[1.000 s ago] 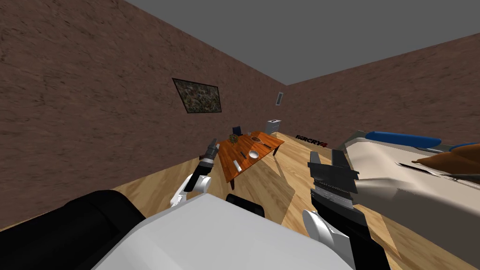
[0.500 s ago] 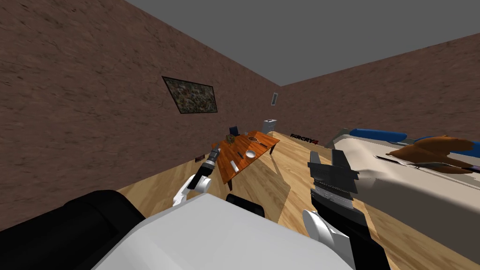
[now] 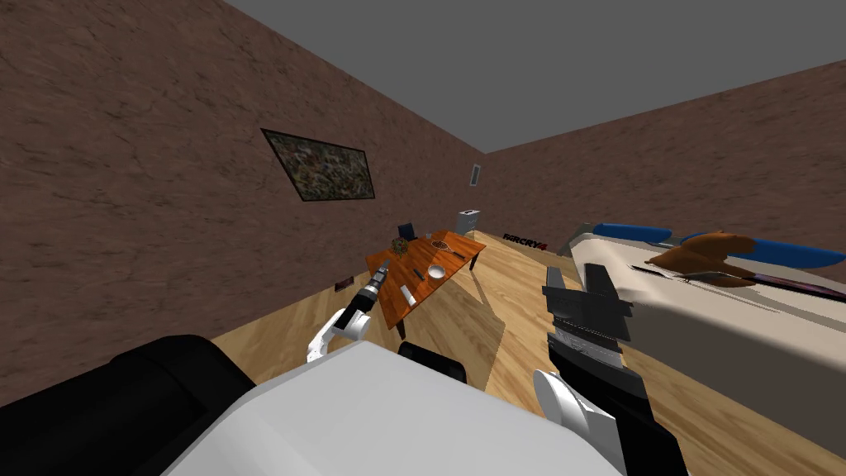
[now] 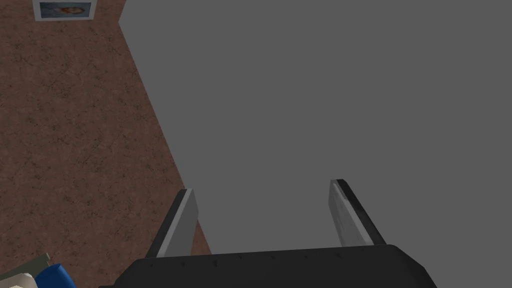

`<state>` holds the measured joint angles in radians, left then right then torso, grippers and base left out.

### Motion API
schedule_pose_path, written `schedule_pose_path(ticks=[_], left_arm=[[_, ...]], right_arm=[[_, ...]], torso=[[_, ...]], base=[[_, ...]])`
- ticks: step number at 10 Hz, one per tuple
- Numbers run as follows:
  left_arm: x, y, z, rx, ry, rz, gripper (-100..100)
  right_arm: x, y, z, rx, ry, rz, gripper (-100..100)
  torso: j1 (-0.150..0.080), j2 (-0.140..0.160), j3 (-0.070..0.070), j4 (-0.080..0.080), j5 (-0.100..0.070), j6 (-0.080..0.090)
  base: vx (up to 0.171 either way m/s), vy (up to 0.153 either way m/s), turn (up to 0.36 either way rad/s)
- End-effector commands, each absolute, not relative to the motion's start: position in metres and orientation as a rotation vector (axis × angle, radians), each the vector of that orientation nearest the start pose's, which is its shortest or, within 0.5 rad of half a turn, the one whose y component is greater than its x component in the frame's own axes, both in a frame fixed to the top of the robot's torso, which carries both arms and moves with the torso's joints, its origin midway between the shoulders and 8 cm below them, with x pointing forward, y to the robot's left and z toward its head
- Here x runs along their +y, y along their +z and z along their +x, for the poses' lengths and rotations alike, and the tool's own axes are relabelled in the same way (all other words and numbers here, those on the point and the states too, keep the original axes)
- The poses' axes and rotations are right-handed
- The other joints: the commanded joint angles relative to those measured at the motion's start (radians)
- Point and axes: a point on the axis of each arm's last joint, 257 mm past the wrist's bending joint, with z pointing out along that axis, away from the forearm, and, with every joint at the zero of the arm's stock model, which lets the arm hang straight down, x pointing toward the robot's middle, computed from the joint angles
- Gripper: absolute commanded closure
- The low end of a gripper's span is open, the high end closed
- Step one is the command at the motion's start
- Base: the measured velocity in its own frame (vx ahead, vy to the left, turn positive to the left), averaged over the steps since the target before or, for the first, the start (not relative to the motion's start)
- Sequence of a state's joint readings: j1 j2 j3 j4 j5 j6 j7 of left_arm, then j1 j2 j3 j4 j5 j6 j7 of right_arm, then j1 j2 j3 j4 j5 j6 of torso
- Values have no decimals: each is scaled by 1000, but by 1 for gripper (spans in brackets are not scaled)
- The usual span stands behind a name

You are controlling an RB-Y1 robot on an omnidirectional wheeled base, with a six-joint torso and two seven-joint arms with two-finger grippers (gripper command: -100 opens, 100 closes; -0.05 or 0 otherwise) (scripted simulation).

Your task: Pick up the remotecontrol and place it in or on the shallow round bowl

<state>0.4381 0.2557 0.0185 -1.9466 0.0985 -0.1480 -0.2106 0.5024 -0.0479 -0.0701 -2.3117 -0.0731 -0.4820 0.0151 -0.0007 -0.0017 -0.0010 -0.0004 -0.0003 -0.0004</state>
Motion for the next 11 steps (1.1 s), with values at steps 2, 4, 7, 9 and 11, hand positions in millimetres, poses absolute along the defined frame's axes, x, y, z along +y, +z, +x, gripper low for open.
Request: schedule_pose_path(ticks=[2,4,7,9,11], left_arm=[[336,-220,426,1325,-869,-917,-100],[345,-245,428,1384,-824,-941,-100],[364,-292,426,1497,-735,-990,-100],[376,-320,422,1559,-683,-1024,-100],[393,-357,415,1655,-607,-1068,-100]], right_arm=[[-304,37,335,598,1270,642,0],[-304,37,335,598,1270,642,0],[-304,37,335,598,1270,642,0],[-304,37,335,598,1270,642,0],[-304,37,335,598,1270,642,0]], torso=[[0,0,0,0,0,1],[0,0,0,0,0,0],[0,-1,0,0,0,0],[0,-2,-1,0,0,0],[0,-1,-1,0,0,0]], base=[[32,-15,-114],[34,-13,-106],[39,-12,-137],[57,-19,-166],[51,-16,-192]])
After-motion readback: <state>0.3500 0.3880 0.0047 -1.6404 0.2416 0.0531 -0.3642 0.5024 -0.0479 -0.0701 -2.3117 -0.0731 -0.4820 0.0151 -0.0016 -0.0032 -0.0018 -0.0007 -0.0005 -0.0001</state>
